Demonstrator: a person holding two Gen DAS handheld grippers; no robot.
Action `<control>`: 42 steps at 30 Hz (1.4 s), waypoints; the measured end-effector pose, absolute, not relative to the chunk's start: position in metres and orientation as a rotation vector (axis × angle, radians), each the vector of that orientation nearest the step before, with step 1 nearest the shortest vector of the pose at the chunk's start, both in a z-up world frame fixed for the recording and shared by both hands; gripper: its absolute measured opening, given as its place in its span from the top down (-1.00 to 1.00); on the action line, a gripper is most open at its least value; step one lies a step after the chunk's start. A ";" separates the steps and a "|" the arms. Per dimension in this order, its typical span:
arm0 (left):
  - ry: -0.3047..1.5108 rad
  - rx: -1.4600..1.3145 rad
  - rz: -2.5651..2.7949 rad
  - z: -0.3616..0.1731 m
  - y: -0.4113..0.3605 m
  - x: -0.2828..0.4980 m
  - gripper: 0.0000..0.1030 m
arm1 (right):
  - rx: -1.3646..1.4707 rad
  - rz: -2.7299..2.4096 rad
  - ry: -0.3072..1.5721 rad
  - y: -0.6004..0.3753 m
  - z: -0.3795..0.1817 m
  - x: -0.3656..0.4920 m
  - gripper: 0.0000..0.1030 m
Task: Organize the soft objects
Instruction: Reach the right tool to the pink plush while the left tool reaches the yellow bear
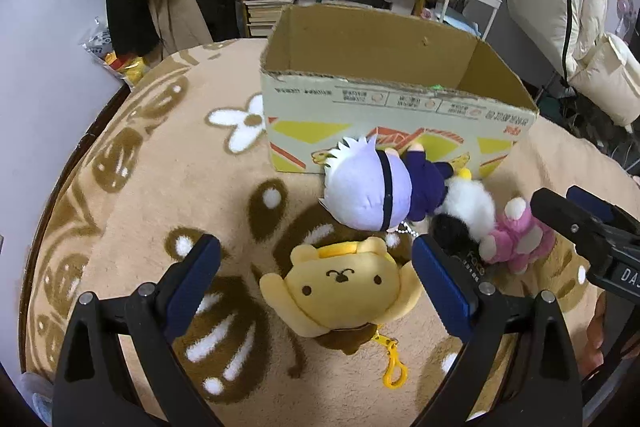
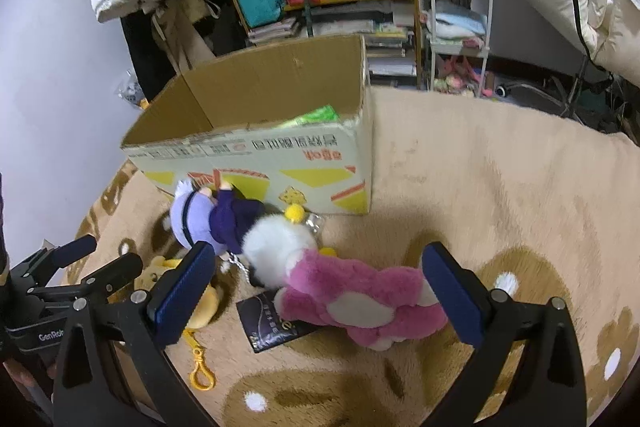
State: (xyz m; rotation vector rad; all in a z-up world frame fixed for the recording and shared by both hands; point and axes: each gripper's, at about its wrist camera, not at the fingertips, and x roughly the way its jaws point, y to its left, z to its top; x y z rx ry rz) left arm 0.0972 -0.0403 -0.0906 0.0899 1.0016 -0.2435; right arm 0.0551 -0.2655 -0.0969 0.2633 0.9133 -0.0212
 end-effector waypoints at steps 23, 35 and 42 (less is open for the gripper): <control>1.156 0.164 -0.324 -0.129 -0.068 0.104 -0.85 | 0.212 -0.082 1.029 -0.270 -0.125 0.070 -1.00; 1.193 0.230 -0.297 -0.147 -0.077 0.109 -0.85 | 0.242 -0.110 1.109 -0.283 -0.148 0.080 -1.00; 1.212 0.241 -0.286 -0.155 -0.078 0.111 -0.85 | 0.282 -0.115 1.138 -0.290 -0.158 0.085 -1.00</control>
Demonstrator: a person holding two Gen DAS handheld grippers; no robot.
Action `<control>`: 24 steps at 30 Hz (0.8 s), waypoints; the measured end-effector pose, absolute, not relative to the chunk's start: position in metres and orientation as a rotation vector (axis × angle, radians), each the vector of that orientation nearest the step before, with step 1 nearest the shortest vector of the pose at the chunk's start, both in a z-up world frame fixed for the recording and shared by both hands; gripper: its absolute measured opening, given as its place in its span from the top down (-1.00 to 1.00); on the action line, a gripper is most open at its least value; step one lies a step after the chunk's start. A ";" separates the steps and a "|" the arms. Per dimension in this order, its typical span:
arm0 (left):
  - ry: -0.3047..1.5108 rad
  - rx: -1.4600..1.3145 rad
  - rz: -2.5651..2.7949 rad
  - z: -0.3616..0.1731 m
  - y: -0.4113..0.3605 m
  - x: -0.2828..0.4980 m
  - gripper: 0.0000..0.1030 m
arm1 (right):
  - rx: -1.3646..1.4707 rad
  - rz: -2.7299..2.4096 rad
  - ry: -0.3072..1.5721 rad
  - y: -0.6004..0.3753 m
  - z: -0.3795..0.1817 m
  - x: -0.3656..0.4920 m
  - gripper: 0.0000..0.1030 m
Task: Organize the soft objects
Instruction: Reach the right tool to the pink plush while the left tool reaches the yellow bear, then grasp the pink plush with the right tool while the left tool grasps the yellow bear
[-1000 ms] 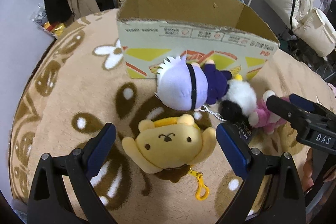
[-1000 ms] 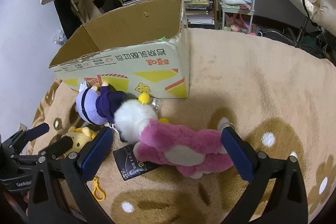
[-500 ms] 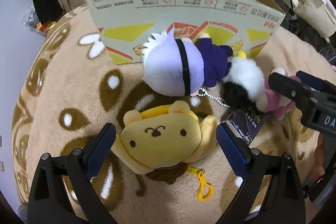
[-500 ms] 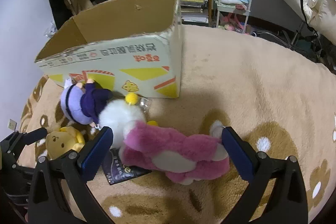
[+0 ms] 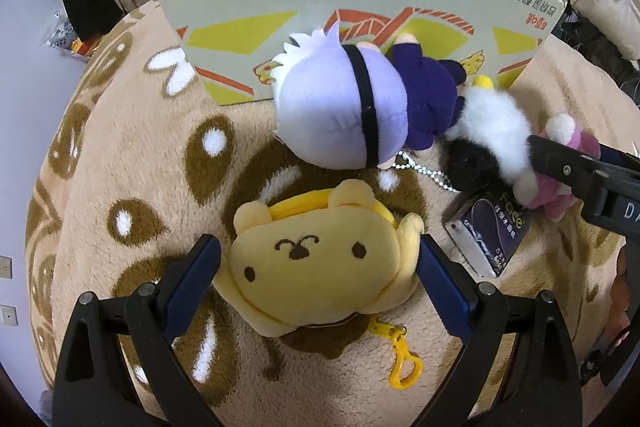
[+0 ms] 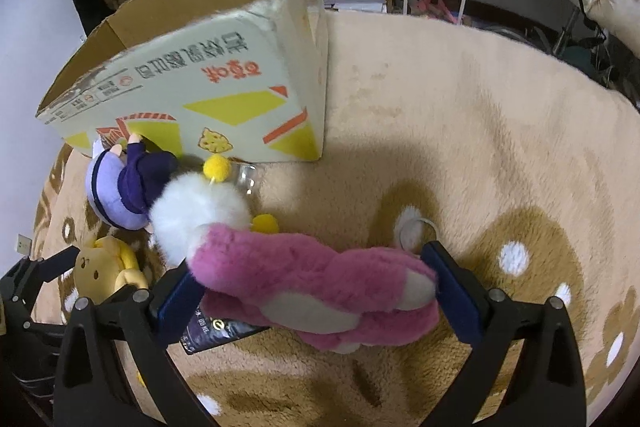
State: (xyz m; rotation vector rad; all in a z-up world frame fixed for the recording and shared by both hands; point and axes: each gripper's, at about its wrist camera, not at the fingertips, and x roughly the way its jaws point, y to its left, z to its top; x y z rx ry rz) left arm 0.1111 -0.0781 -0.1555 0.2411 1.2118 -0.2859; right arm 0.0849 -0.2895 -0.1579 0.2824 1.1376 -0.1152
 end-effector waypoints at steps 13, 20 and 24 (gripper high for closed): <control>1.251 0.173 -0.292 -0.164 -0.065 0.117 -0.75 | 0.296 -0.122 1.121 -0.292 -0.160 0.082 -0.93; 1.239 0.136 -0.289 -0.160 -0.058 0.108 -0.61 | 0.309 -0.121 1.102 -0.292 -0.154 0.076 -0.89; 1.221 0.105 -0.284 -0.154 -0.048 0.104 -0.57 | 0.317 -0.126 1.085 -0.293 -0.149 0.070 -0.86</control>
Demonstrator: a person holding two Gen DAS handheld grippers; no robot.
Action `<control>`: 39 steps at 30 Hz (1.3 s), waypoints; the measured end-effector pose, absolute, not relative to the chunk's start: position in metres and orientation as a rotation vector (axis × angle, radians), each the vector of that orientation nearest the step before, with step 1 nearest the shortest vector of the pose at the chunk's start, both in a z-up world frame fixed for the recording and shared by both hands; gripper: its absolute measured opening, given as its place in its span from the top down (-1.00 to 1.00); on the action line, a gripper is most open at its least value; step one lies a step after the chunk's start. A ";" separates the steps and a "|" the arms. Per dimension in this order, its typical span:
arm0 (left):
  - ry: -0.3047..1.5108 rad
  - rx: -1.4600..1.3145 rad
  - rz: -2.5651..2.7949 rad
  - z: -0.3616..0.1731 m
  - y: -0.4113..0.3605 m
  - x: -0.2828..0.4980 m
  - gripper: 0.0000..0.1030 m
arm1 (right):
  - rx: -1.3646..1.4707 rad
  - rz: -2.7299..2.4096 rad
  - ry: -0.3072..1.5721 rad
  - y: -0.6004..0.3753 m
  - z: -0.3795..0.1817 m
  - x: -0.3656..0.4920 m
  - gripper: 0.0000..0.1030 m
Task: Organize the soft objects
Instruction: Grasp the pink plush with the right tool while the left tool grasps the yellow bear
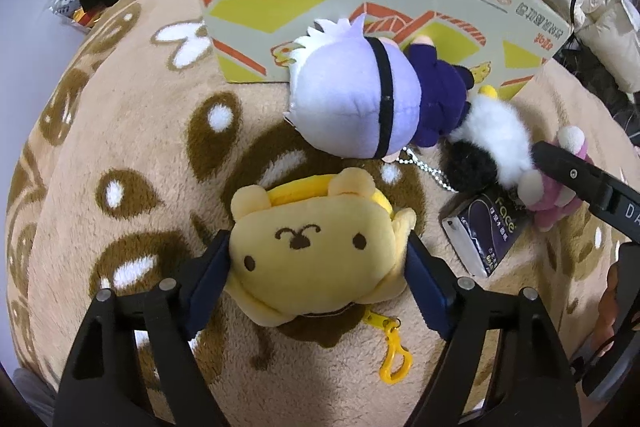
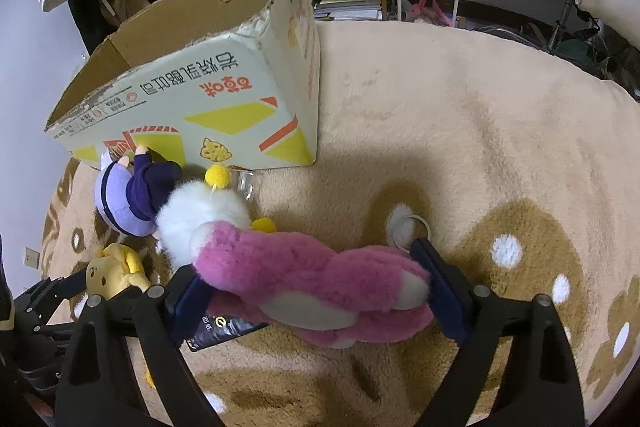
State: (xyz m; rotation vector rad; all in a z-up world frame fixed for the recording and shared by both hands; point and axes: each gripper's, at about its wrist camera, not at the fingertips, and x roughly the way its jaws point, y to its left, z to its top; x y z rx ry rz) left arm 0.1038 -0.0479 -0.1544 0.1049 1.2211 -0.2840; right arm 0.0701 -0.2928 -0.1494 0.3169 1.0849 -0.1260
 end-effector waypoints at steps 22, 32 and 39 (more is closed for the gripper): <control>0.748 0.095 -0.123 -0.058 -0.028 0.069 -0.58 | 0.289 -0.074 0.696 -0.280 -0.059 0.034 -0.84; 0.581 0.093 -0.112 -0.023 -0.024 0.060 -0.58 | 0.236 -0.035 0.543 -0.272 -0.017 0.037 -0.84; 0.511 0.102 -0.123 -0.004 -0.027 0.065 -0.58 | 0.203 -0.015 0.477 -0.267 -0.001 0.047 -0.84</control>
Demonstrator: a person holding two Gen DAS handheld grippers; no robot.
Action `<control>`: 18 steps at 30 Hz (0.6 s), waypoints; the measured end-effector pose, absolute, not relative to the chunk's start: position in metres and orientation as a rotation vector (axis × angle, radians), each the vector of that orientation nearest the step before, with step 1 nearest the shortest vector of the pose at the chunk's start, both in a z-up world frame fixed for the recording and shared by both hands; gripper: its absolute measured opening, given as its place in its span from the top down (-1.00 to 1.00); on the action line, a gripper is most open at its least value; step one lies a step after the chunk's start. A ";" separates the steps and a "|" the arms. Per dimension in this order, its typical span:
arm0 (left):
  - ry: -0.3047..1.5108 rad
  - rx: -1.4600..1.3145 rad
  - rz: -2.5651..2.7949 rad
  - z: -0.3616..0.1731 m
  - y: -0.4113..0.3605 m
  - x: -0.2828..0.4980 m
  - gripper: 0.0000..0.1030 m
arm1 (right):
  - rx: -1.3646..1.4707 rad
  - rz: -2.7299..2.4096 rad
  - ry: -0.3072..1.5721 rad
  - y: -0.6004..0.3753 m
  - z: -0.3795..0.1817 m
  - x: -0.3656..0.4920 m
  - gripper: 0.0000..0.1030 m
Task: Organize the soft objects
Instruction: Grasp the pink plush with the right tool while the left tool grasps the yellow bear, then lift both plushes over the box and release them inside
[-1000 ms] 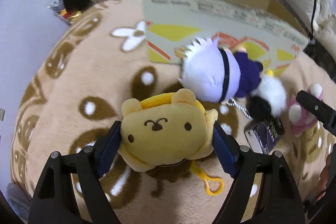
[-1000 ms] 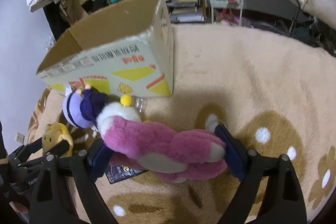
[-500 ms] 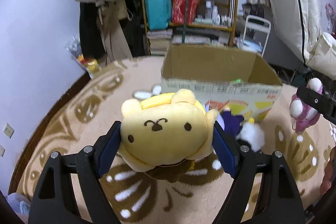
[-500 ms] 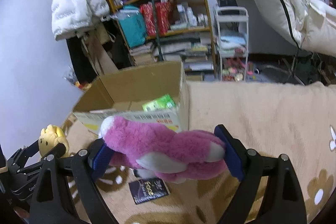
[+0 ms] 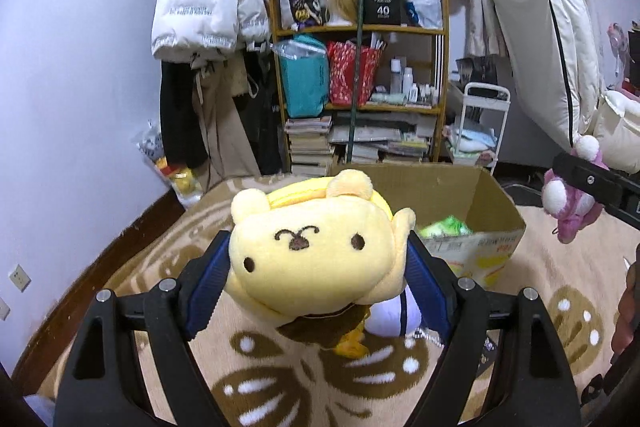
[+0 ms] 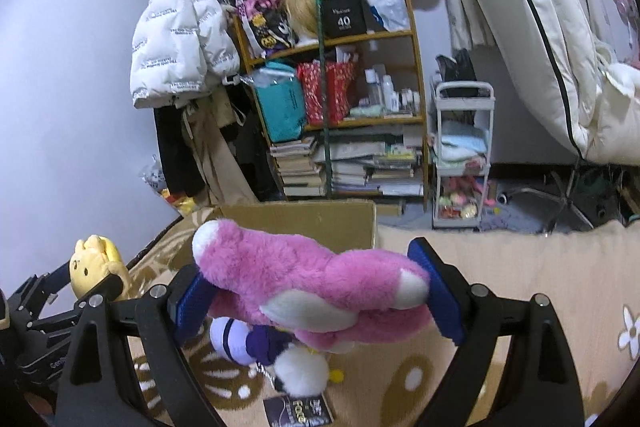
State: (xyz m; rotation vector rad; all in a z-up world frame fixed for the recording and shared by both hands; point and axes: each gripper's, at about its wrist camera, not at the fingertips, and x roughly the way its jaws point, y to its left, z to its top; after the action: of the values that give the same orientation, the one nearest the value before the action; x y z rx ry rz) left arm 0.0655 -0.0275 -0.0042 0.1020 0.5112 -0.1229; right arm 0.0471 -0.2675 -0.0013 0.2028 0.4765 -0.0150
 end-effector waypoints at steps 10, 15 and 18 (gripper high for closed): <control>0.431 0.133 -0.144 0.024 -0.039 0.088 -0.58 | 0.174 0.005 0.430 -0.270 0.010 0.071 -0.83; 0.412 0.136 -0.147 0.031 -0.042 0.106 -0.59 | 0.165 0.015 0.408 -0.273 0.013 0.085 -0.83; 0.410 0.135 -0.150 0.031 -0.046 0.118 -0.59 | 0.158 0.018 0.401 -0.274 0.012 0.095 -0.83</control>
State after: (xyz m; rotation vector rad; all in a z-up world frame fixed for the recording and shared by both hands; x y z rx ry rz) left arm 0.1180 -0.0461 0.0314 0.1354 0.4102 -0.1497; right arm 0.0952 -0.2739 0.0119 0.1579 0.4013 0.0184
